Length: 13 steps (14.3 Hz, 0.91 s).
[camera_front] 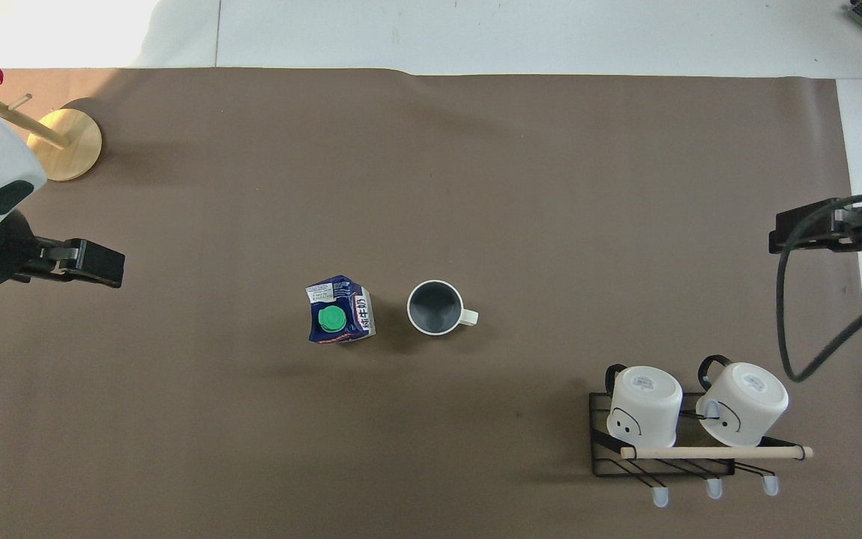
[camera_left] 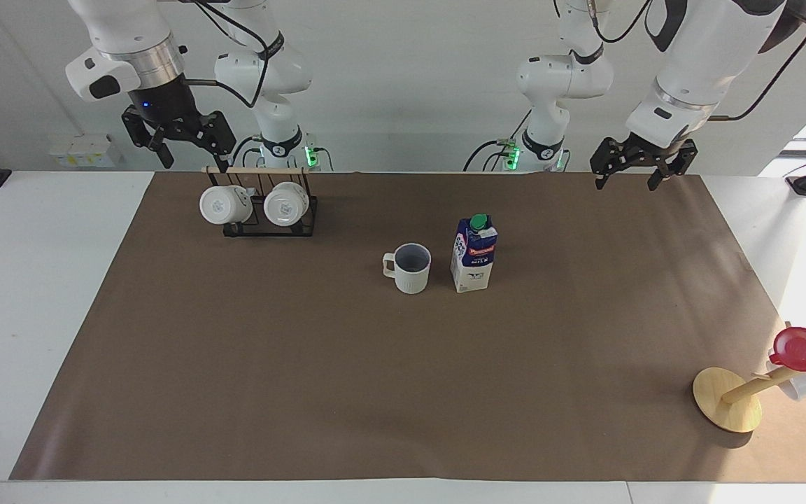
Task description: Place cup and milk on table
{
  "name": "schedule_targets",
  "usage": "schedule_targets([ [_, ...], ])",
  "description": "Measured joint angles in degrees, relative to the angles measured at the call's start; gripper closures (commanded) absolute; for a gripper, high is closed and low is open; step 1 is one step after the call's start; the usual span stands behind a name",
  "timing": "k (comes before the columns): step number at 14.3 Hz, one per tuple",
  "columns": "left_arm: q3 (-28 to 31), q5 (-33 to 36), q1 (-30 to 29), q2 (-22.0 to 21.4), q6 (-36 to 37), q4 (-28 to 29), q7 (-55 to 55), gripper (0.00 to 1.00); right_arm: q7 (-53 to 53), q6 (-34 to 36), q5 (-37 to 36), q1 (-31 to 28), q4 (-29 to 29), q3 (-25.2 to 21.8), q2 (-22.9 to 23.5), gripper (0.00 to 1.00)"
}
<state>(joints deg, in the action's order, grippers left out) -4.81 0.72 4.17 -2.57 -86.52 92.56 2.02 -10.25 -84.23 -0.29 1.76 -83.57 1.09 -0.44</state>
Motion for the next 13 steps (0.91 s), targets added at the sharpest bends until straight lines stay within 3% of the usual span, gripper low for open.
schedule_targets([
  [5,0.04,-3.81,-1.52,-0.05,0.08,0.0,-0.67,0.0,0.0,0.0,0.0,0.0,0.0,0.0,0.0,0.0],
  [13,-0.13,-4.09,-1.66,-0.57,0.36,0.0,-0.7,0.0,3.52,0.3,-0.1,-0.23,0.0,-0.11,0.01,0.0],
])
